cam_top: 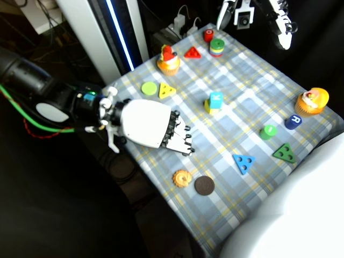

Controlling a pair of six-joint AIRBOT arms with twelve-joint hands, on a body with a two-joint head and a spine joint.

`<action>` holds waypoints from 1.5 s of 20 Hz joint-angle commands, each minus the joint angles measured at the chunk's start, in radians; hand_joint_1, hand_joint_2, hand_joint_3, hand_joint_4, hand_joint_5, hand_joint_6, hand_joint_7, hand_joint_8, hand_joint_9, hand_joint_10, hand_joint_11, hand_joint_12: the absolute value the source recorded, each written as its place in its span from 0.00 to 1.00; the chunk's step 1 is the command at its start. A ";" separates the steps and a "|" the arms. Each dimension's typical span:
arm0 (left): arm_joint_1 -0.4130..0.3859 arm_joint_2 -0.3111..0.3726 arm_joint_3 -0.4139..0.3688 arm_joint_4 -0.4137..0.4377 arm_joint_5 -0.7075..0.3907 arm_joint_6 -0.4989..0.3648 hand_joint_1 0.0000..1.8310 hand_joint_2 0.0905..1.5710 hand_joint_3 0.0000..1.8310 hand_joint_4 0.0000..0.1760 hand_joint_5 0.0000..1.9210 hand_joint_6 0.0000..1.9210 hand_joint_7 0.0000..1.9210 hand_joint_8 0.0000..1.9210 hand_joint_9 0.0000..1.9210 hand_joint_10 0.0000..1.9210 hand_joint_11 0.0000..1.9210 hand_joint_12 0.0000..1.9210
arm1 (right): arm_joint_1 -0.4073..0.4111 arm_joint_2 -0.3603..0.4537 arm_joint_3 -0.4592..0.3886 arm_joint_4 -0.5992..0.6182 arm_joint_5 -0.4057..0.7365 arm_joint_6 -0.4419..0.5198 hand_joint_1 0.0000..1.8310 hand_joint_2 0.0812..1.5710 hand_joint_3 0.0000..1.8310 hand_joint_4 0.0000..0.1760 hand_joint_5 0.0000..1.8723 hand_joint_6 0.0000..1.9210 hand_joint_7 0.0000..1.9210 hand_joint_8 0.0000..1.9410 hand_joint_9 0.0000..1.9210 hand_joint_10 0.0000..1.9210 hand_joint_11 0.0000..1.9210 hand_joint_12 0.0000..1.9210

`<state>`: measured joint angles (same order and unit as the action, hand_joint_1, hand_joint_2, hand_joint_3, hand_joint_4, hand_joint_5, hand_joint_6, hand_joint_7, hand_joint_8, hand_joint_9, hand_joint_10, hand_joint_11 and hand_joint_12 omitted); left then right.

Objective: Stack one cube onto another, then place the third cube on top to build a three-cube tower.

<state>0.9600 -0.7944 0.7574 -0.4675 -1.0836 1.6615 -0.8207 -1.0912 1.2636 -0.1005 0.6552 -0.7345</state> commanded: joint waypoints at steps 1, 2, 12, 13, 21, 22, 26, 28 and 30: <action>-0.004 -0.002 -0.001 0.024 -0.109 -0.010 0.43 0.55 0.00 0.57 0.05 0.00 0.10 0.00 0.09 0.00 0.00 0.23 | 0.019 0.000 0.001 0.009 0.119 0.002 0.62 0.68 0.00 0.00 0.54 0.49 0.51 0.01 0.46 0.04 0.14 0.68; -0.003 -0.002 -0.001 0.023 -0.109 -0.010 0.44 0.54 0.00 0.62 0.04 0.00 0.09 0.00 0.09 0.00 0.00 0.23 | 0.025 0.000 0.001 -0.008 0.120 0.012 0.62 0.68 0.00 0.00 0.54 0.50 0.52 0.01 0.46 0.04 0.13 0.68; -0.002 0.006 0.011 0.020 -0.091 -0.010 0.35 0.54 0.00 0.78 0.06 0.00 0.10 0.00 0.08 0.00 0.00 0.22 | 0.209 -0.016 0.035 -0.262 0.155 0.190 0.59 0.70 0.00 0.00 0.51 0.55 0.44 0.00 0.37 0.00 0.04 0.59; -0.002 0.005 0.011 0.018 -0.091 -0.010 0.35 0.54 0.00 0.74 0.07 0.00 0.10 0.00 0.08 0.00 0.00 0.25 | 0.228 -0.028 0.040 -0.278 0.155 0.194 0.59 0.71 0.00 0.00 0.50 0.55 0.44 0.00 0.36 0.00 0.04 0.57; -0.007 0.003 0.020 0.018 -0.077 -0.010 0.36 0.54 0.00 0.63 0.07 0.00 0.10 0.00 0.09 0.00 0.00 0.24 | 0.278 -0.118 0.110 -0.331 0.155 0.272 0.63 0.69 0.00 0.00 0.52 0.51 0.42 0.00 0.35 0.00 0.01 0.64; -0.007 0.002 0.021 0.018 -0.074 -0.010 0.36 0.54 0.00 0.62 0.07 0.00 0.10 0.00 0.09 0.00 0.00 0.24 | 0.278 -0.128 0.117 -0.338 0.155 0.282 0.63 0.69 0.00 0.00 0.53 0.50 0.42 0.00 0.35 0.00 0.03 0.64; -0.011 -0.002 0.025 0.018 -0.068 -0.010 0.39 0.53 0.00 0.64 0.07 0.00 0.10 0.00 0.09 0.00 0.00 0.25 | 0.281 -0.148 0.124 -0.357 0.148 0.282 0.64 0.68 0.00 0.00 0.55 0.47 0.44 0.00 0.39 0.01 0.07 0.67; -0.014 -0.007 0.028 0.018 -0.063 -0.010 0.39 0.54 0.00 0.64 0.07 0.00 0.09 0.00 0.08 0.00 0.00 0.23 | 0.281 -0.157 0.127 -0.366 0.139 0.282 0.63 0.69 0.00 0.00 0.53 0.49 0.43 0.00 0.37 0.00 0.06 0.64; -0.016 -0.011 0.030 0.018 -0.058 -0.010 0.40 0.53 0.00 0.62 0.08 0.00 0.10 0.00 0.08 0.00 0.00 0.22 | 0.281 -0.163 0.129 -0.371 0.135 0.282 0.63 0.69 0.00 0.00 0.53 0.50 0.43 0.00 0.37 0.00 0.07 0.61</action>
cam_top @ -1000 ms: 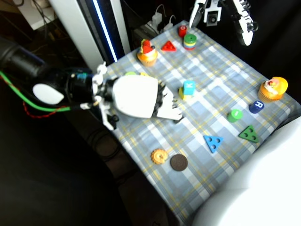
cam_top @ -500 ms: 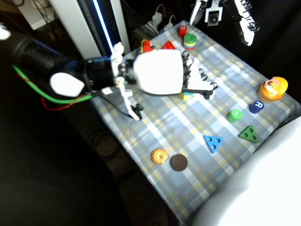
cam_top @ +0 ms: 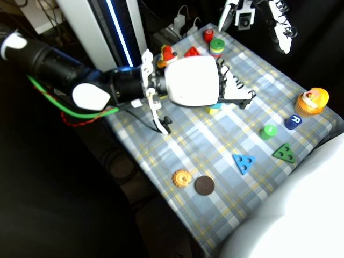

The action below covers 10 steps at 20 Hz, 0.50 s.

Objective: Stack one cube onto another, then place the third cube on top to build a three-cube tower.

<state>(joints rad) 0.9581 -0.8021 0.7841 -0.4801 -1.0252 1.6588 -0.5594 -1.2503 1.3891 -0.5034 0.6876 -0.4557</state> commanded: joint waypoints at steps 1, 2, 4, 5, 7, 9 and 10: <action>-0.014 -0.004 0.003 0.031 -0.116 -0.007 0.39 0.53 0.00 0.59 0.08 0.00 0.10 0.00 0.08 0.00 0.00 0.22 | 0.020 -0.006 0.004 0.030 0.101 0.003 0.63 0.69 0.00 0.00 0.53 0.49 0.43 0.00 0.37 0.00 0.08 0.60; -0.014 -0.003 0.003 0.031 -0.116 -0.007 0.38 0.53 0.00 0.64 0.08 0.00 0.10 0.00 0.09 0.00 0.00 0.23 | 0.021 -0.008 0.005 0.028 0.096 0.003 0.63 0.69 0.00 0.00 0.53 0.49 0.43 0.00 0.37 0.00 0.06 0.59; -0.015 -0.002 0.003 0.031 -0.116 -0.007 0.37 0.53 0.00 0.55 0.08 0.00 0.10 0.00 0.09 0.00 0.00 0.25 | 0.022 -0.010 0.006 0.024 0.090 0.003 0.63 0.68 0.00 0.00 0.54 0.48 0.44 0.00 0.36 0.00 0.06 0.57; -0.015 -0.002 0.003 0.031 -0.117 -0.007 0.36 0.54 0.00 0.57 0.07 0.00 0.10 0.00 0.09 0.00 0.00 0.25 | 0.021 -0.010 0.006 0.023 0.088 0.003 0.63 0.69 0.00 0.00 0.53 0.49 0.44 0.00 0.36 0.00 0.05 0.56; -0.016 -0.004 0.003 0.032 -0.117 -0.007 0.37 0.53 0.00 0.57 0.07 0.00 0.09 0.00 0.08 0.00 0.00 0.24 | 0.021 -0.013 0.007 0.018 0.082 0.003 0.63 0.68 0.00 0.00 0.54 0.48 0.44 0.00 0.35 0.00 0.04 0.55; -0.017 -0.004 0.004 0.032 -0.117 -0.007 0.38 0.53 0.00 0.55 0.08 0.00 0.09 0.00 0.08 0.00 0.00 0.22 | 0.021 -0.017 0.009 0.017 0.080 0.003 0.63 0.68 0.00 0.00 0.54 0.48 0.44 0.00 0.35 0.00 0.03 0.55; -0.017 -0.004 0.004 0.032 -0.117 -0.007 0.38 0.53 0.00 0.54 0.08 0.00 0.09 0.00 0.08 0.00 0.00 0.22 | 0.021 -0.019 0.010 0.016 0.080 0.003 0.63 0.68 0.00 0.00 0.54 0.48 0.44 0.00 0.35 0.00 0.03 0.55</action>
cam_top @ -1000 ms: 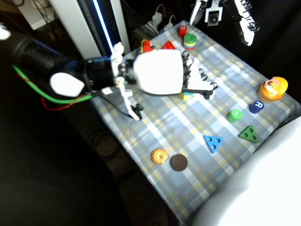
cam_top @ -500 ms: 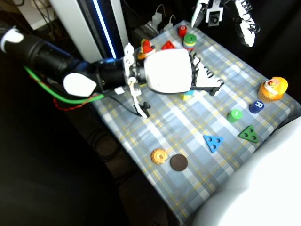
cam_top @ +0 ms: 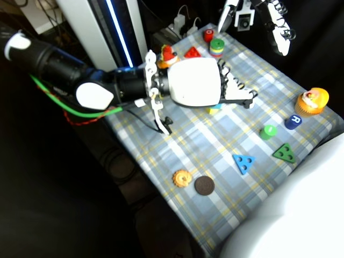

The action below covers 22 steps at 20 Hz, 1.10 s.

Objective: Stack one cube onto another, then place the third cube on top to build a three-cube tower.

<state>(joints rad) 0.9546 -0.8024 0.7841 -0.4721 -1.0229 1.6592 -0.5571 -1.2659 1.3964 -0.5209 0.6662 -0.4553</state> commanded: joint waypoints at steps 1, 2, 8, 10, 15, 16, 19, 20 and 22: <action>-0.015 -0.004 0.004 0.024 -0.119 -0.008 0.38 0.53 0.00 0.49 0.08 0.00 0.09 0.00 0.07 0.00 0.00 0.22 | 0.019 -0.004 0.003 0.033 0.100 0.003 0.63 0.69 0.00 0.00 0.53 0.49 0.44 0.00 0.34 0.00 0.03 0.55; -0.015 -0.004 0.004 0.025 -0.120 -0.008 0.39 0.53 0.00 0.51 0.08 0.00 0.09 0.00 0.07 0.00 0.00 0.21 | 0.019 -0.004 0.003 0.032 0.098 0.003 0.63 0.69 0.00 0.00 0.53 0.49 0.44 0.00 0.34 0.00 0.03 0.55; -0.016 -0.004 0.004 0.026 -0.121 -0.008 0.38 0.53 0.00 0.48 0.08 0.00 0.10 0.00 0.08 0.00 0.00 0.24 | 0.019 -0.004 0.006 0.032 0.090 0.003 0.63 0.69 0.00 0.00 0.53 0.49 0.44 0.00 0.35 0.00 0.03 0.56; -0.016 -0.004 0.004 0.026 -0.121 -0.008 0.38 0.53 0.00 0.51 0.08 0.00 0.09 0.00 0.08 0.00 0.00 0.22 | 0.019 -0.004 0.006 0.032 0.090 0.003 0.64 0.68 0.00 0.00 0.55 0.47 0.44 0.00 0.36 0.00 0.05 0.55; -0.017 -0.004 0.004 0.028 -0.121 -0.009 0.37 0.54 0.00 0.53 0.08 0.00 0.10 0.00 0.08 0.00 0.00 0.23 | 0.019 -0.004 0.006 0.032 0.087 0.003 0.62 0.68 0.00 0.00 0.53 0.49 0.43 0.00 0.37 0.00 0.07 0.57; -0.017 -0.004 0.004 0.029 -0.121 -0.012 0.37 0.54 0.00 0.53 0.08 0.00 0.10 0.00 0.08 0.00 0.00 0.24 | 0.019 -0.004 0.006 0.032 0.087 0.003 0.62 0.68 0.00 0.00 0.53 0.49 0.43 0.00 0.37 0.00 0.07 0.57; -0.017 -0.004 0.004 0.030 -0.122 -0.015 0.38 0.53 0.00 0.49 0.08 0.00 0.10 0.00 0.08 0.00 0.00 0.23 | 0.019 -0.004 0.007 0.032 0.087 0.003 0.60 0.62 0.00 0.00 0.48 0.08 0.40 0.00 0.35 0.00 0.08 0.53; -0.017 -0.004 0.004 0.031 -0.122 -0.015 0.38 0.53 0.00 0.50 0.09 0.00 0.10 0.00 0.08 0.00 0.00 0.23 | 0.019 -0.004 0.007 0.032 0.086 0.003 0.60 0.61 0.00 0.00 0.48 0.03 0.39 0.00 0.35 0.00 0.08 0.53; -0.017 -0.004 0.004 0.031 -0.122 -0.015 0.38 0.54 0.00 0.44 0.09 0.00 0.11 0.00 0.09 0.00 0.00 0.25 | 0.019 -0.004 0.007 0.032 0.086 0.003 0.60 0.60 0.00 0.00 0.47 0.01 0.38 0.00 0.34 0.00 0.08 0.52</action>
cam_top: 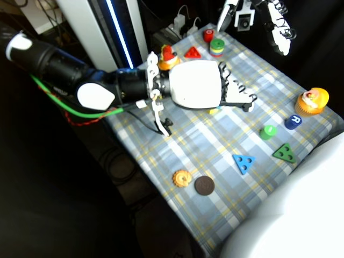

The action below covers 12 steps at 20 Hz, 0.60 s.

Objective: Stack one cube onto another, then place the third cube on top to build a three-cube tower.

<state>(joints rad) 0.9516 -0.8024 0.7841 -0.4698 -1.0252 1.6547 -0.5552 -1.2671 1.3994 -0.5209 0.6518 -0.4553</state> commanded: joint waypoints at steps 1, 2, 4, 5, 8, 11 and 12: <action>-0.014 -0.004 0.004 0.029 -0.120 -0.011 0.38 0.54 0.00 0.46 0.09 0.00 0.11 0.00 0.09 0.00 0.00 0.25 | 0.017 -0.002 0.003 0.032 0.101 0.003 0.60 0.60 0.00 0.00 0.44 0.00 0.37 0.00 0.34 0.00 0.07 0.52; -0.014 -0.004 0.004 0.029 -0.120 -0.011 0.38 0.54 0.00 0.46 0.09 0.00 0.11 0.00 0.09 0.00 0.00 0.25 | 0.017 -0.002 0.003 0.032 0.101 0.003 0.60 0.60 0.00 0.00 0.44 0.00 0.37 0.00 0.34 0.00 0.07 0.52; -0.014 -0.004 0.004 0.028 -0.120 -0.012 0.37 0.54 0.00 0.50 0.09 0.00 0.11 0.00 0.09 0.00 0.00 0.26 | 0.017 -0.002 0.003 0.032 0.101 0.003 0.60 0.59 0.00 0.00 0.43 0.00 0.37 0.00 0.35 0.00 0.08 0.53; -0.013 -0.004 0.004 0.028 -0.121 -0.014 0.37 0.54 0.00 0.52 0.09 0.00 0.11 0.00 0.09 0.00 0.00 0.26 | 0.017 -0.002 0.001 0.032 0.101 0.003 0.60 0.59 0.00 0.00 0.42 0.00 0.36 0.00 0.34 0.00 0.08 0.53; -0.010 0.000 0.013 0.038 -0.126 -0.075 0.36 0.54 0.00 0.59 0.08 0.00 0.10 0.00 0.08 0.00 0.00 0.21 | 0.018 0.039 -0.022 0.057 0.134 0.003 0.56 0.57 0.00 0.05 0.19 0.00 0.17 0.00 0.18 0.00 0.00 0.45; 0.005 0.027 0.083 0.124 -0.175 -0.386 0.43 0.51 0.00 1.00 0.03 0.00 0.08 0.00 0.04 0.00 0.01 0.07 | 0.014 0.136 -0.083 0.110 0.223 0.003 0.49 0.55 0.00 0.53 0.00 0.00 0.01 0.00 0.01 0.00 0.00 0.11; 0.015 0.034 0.108 0.155 -0.216 -0.512 0.42 0.49 0.00 1.00 0.02 0.00 0.09 0.00 0.05 0.00 0.00 0.07 | -0.003 0.184 -0.117 0.147 0.275 -0.005 0.44 0.55 0.00 0.64 0.00 0.00 0.00 0.00 0.00 0.00 0.00 0.02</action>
<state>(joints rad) 0.9787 -0.7723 0.8967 -0.3149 -1.0832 1.1389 -0.5682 -1.0763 1.2797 -0.4175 0.7795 -0.4599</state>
